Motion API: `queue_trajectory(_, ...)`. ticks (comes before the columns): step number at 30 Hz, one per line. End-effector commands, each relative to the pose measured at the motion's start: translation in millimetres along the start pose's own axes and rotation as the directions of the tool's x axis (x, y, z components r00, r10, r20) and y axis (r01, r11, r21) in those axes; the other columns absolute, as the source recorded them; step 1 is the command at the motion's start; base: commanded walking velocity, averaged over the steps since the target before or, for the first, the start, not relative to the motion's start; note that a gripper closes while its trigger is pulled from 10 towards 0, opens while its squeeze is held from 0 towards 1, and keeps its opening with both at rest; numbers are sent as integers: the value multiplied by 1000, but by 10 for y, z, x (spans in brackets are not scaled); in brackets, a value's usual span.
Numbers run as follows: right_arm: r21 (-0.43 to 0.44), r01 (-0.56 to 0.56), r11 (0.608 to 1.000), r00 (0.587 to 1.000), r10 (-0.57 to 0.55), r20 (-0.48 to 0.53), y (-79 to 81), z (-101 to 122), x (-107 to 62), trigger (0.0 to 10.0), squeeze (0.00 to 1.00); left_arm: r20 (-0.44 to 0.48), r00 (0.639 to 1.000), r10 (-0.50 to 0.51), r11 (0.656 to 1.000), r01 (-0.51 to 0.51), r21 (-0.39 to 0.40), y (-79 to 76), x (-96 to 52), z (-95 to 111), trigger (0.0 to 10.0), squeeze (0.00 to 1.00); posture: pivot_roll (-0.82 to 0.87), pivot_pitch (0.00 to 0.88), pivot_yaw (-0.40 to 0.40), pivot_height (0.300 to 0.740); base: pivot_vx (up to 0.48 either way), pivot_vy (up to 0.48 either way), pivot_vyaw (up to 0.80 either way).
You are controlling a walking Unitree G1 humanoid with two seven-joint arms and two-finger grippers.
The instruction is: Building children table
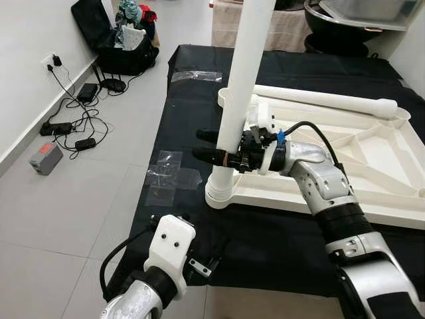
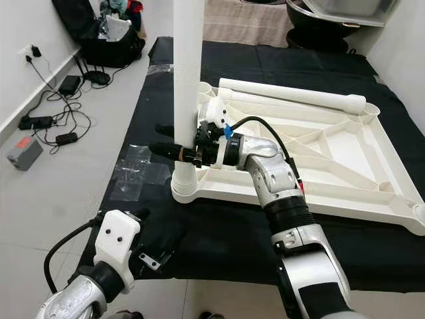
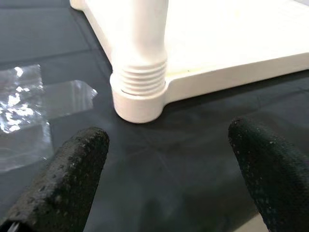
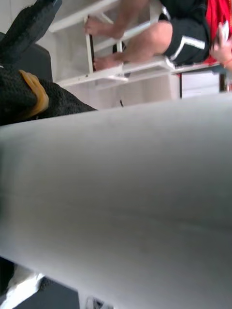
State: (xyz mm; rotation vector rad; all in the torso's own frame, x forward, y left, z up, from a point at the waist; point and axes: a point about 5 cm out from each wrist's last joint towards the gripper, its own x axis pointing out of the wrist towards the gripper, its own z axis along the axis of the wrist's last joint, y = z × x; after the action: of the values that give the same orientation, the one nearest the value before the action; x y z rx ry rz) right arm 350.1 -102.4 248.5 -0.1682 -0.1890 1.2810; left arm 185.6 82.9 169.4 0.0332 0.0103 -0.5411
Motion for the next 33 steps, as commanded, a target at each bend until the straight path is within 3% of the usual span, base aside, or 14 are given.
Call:
queue_trajectory(1, 81, 54, 995, 991, -44, -124, 43, -318, -43, 10000, 0, -9, 1000, 8, 1000, -8, -1, 0, -9, -7, 10000, 0, 90, 219, -73, 740, 0, 0, 0)
queue_trajectory(8, 84, 186, 979, 972, -171, -163, -19, -390, -50, 10000, 0, -3, 1000, 17, 1000, -17, 11, 41, 4, 4, 10000, 0, 89, 219, -73, 740, 0, 0, 0)
queue_trajectory(12, 86, 341, 936, 927, -320, -197, -56, -466, -85, 10000, 0, -1, 1000, 26, 999, -26, 22, 84, 20, 4, 10000, 0, 88, 217, -70, 740, 0, 0, 0)
queue_trajectory(18, 67, 456, 887, 875, -434, -214, -75, -495, -103, 10000, 0, 1, 1000, 29, 999, -29, 29, 103, 29, 7, 10000, 0, 86, 211, -69, 740, 0, 0, 0)
queue_trajectory(23, 91, 560, 824, 818, -531, -221, -127, -509, -93, 10000, 0, 4, 1000, 31, 999, -31, 33, 122, 40, 12, 10000, 0, 84, 206, -68, 740, 0, 0, 0)
queue_trajectory(25, 83, 626, 776, 769, -595, -232, -156, -527, -84, 10000, 0, 6, 1000, 30, 999, -30, 36, 128, 46, 16, 10000, 0, 83, 204, -68, 740, 0, 0, 0)
queue_trajectory(30, 80, 681, 728, 722, -649, -240, -175, -534, -77, 10000, 0, 7, 1000, 28, 999, -28, 37, 126, 47, 17, 10000, 0, 82, 204, -67, 740, 0, 0, 0)
queue_trajectory(33, 88, 741, 666, 665, -709, -234, -211, -527, -65, 10000, 0, 9, 1000, 27, 999, -27, 38, 124, 43, 22, 10000, 0, 85, 205, -69, 740, 0, 0, 0)
